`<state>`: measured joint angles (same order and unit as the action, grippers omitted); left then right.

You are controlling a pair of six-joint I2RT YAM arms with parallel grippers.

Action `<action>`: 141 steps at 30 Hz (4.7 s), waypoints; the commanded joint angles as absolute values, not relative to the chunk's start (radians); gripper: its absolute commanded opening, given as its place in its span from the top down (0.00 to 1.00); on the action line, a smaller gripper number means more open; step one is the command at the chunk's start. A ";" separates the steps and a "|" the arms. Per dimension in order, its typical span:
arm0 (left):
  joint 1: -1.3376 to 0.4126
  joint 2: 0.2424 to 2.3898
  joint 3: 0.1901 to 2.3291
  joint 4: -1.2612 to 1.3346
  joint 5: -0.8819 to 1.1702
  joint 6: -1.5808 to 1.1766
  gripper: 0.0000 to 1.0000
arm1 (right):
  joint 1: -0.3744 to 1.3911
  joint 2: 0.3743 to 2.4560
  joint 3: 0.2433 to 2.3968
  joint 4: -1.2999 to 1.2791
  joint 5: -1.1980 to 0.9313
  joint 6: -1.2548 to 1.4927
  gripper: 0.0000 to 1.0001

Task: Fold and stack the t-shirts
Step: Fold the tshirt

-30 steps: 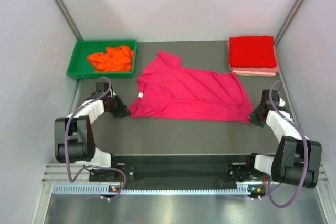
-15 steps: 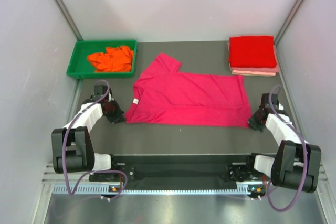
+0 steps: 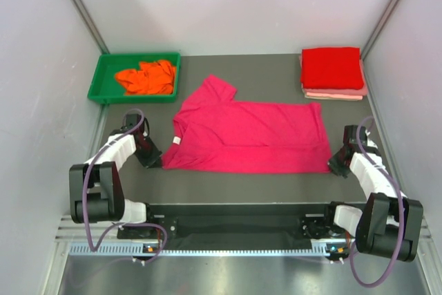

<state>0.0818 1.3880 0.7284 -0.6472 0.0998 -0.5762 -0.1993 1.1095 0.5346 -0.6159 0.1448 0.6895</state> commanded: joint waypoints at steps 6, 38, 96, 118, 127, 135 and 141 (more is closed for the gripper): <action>0.083 1.359 0.906 -0.756 0.031 -0.496 0.74 | -0.201 1.060 0.586 -0.684 0.181 0.692 0.79; -0.138 1.928 1.459 -0.561 0.307 -0.249 0.65 | 0.604 2.037 1.580 -0.227 -0.366 0.229 0.59; -0.241 2.088 1.612 -0.410 0.409 -0.048 1.00 | 0.690 1.983 1.264 0.124 -0.199 0.465 1.00; -0.258 2.204 1.735 -0.437 0.414 0.015 1.00 | 0.689 1.845 1.170 0.114 -0.100 0.477 1.00; -0.258 2.154 1.801 -0.555 0.228 -0.063 0.73 | 0.681 1.778 1.170 -0.062 -0.031 0.515 1.00; -0.275 1.978 1.725 -0.842 0.096 -0.176 0.70 | 0.634 1.608 1.050 -0.259 -0.025 0.554 1.00; -0.288 1.746 1.323 -0.718 0.172 -0.294 0.83 | 0.565 1.418 0.873 -0.347 0.021 0.591 1.00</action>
